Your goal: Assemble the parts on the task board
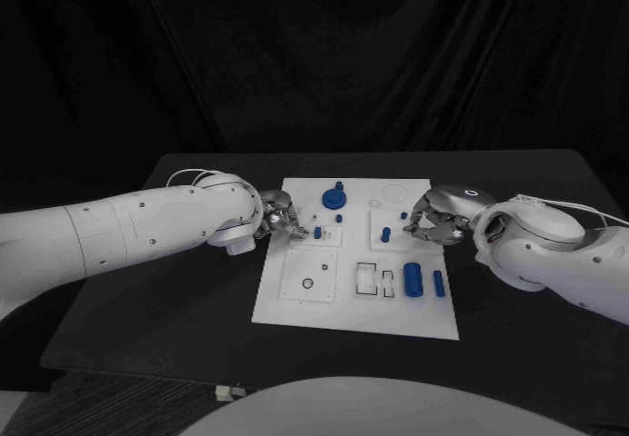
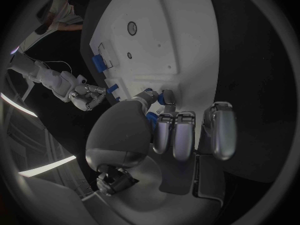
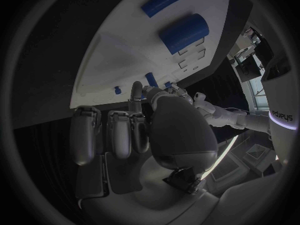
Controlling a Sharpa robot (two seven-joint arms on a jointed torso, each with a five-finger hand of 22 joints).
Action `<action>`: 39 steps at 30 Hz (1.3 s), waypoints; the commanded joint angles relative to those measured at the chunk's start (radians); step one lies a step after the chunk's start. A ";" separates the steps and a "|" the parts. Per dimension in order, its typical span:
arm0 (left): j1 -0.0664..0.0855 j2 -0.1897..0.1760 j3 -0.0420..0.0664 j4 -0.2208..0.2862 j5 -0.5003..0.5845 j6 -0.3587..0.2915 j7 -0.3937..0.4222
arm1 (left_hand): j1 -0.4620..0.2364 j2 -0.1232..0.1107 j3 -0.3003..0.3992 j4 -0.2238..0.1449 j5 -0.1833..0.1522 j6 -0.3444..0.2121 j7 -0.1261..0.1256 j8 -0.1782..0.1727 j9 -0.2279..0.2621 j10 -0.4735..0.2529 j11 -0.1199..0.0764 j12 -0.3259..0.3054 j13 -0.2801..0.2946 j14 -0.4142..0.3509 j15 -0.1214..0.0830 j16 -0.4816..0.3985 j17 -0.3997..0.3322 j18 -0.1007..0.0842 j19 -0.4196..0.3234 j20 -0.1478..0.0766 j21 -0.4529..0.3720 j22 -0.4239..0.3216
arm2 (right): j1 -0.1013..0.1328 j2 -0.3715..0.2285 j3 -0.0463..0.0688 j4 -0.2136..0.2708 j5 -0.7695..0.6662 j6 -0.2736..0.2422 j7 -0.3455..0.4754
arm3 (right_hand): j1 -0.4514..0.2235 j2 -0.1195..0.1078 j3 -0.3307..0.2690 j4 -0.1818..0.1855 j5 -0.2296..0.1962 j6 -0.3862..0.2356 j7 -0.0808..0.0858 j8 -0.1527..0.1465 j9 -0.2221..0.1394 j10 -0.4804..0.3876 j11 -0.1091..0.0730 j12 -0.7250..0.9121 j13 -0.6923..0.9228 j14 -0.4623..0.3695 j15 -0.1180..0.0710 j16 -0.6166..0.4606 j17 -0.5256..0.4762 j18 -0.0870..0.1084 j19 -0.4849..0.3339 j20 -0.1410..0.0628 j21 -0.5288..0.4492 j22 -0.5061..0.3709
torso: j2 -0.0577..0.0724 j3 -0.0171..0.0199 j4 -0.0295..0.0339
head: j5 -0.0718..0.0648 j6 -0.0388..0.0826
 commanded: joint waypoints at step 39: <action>0.026 -0.063 0.002 0.067 0.001 0.008 0.061 | -0.008 0.001 0.276 -0.083 0.104 0.041 -0.016 0.005 -0.007 0.090 0.000 -0.001 0.259 0.111 -0.002 0.014 0.268 0.035 -0.002 0.004 -0.007 0.210 | -0.005 -0.006 0.001 0.003 -0.002 0.009 -0.025 | 0.021 -0.005 0.014 -0.002 0.018 -0.006 -0.002 -0.015 0.013 0.108 0.007 -0.012 0.252 0.084 0.001 -0.029 0.119 -0.007 0.034 0.005 -0.016 0.233 | -0.001 0.0001 -0.0002 | -0.006 0.000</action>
